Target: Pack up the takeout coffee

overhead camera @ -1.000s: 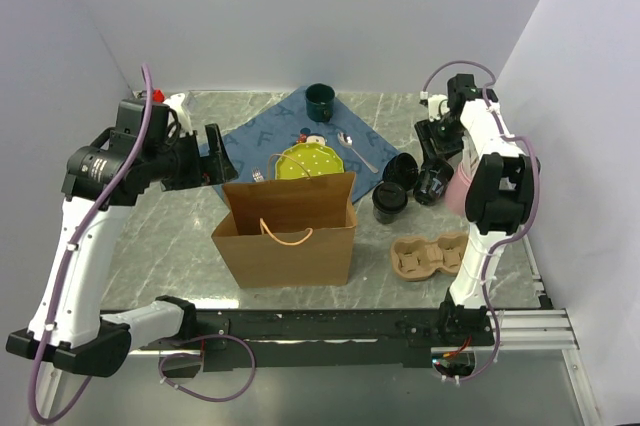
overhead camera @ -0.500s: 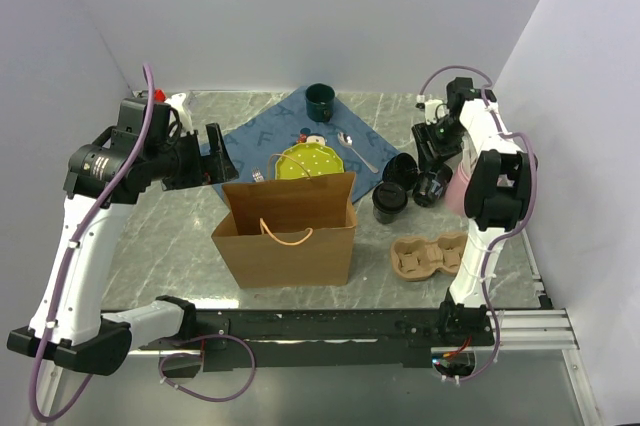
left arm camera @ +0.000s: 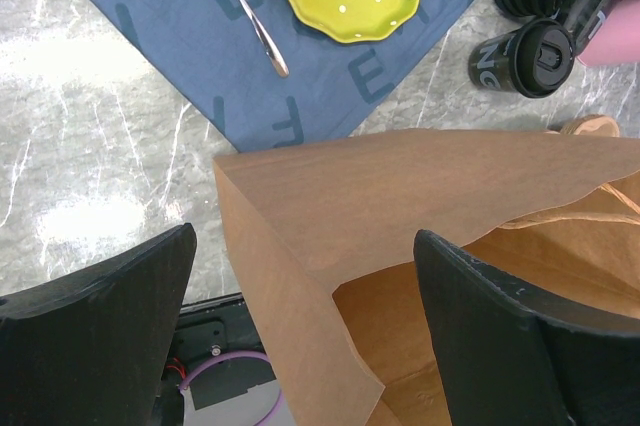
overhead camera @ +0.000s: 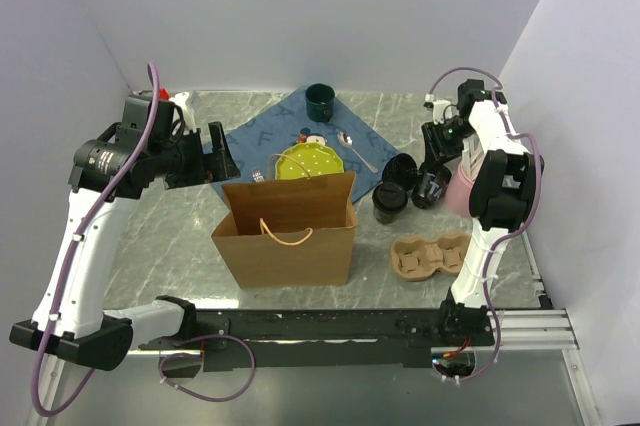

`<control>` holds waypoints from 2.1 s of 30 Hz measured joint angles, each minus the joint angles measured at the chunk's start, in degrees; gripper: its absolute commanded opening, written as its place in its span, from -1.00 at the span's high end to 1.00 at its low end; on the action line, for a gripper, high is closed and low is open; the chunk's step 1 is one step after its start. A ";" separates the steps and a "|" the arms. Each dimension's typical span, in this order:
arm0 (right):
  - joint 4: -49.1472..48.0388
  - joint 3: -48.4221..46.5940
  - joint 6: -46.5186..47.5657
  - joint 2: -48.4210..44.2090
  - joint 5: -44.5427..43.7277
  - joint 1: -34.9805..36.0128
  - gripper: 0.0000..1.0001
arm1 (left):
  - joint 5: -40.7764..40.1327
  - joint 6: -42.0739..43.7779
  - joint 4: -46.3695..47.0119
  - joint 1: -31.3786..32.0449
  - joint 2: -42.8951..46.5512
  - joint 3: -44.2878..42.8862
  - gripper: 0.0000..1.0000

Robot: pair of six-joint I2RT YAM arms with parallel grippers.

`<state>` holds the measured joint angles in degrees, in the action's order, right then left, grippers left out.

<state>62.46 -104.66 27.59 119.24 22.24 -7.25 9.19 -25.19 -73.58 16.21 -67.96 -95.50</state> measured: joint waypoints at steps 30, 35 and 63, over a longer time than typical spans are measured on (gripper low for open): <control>3.85 3.87 -1.16 -5.49 4.07 0.00 0.90 | 1.73 0.07 0.07 0.00 0.61 -1.18 -0.94; 4.28 3.85 -2.97 -5.90 3.30 0.17 0.94 | 2.89 0.07 0.46 0.00 0.87 -1.60 -0.93; -35.91 39.71 -16.09 -30.75 -15.13 10.14 0.97 | 4.35 0.35 1.84 4.17 2.62 -2.32 -0.93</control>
<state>26.55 -64.95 11.51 88.49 7.11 2.90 13.54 -24.84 -71.75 20.38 -65.34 -97.82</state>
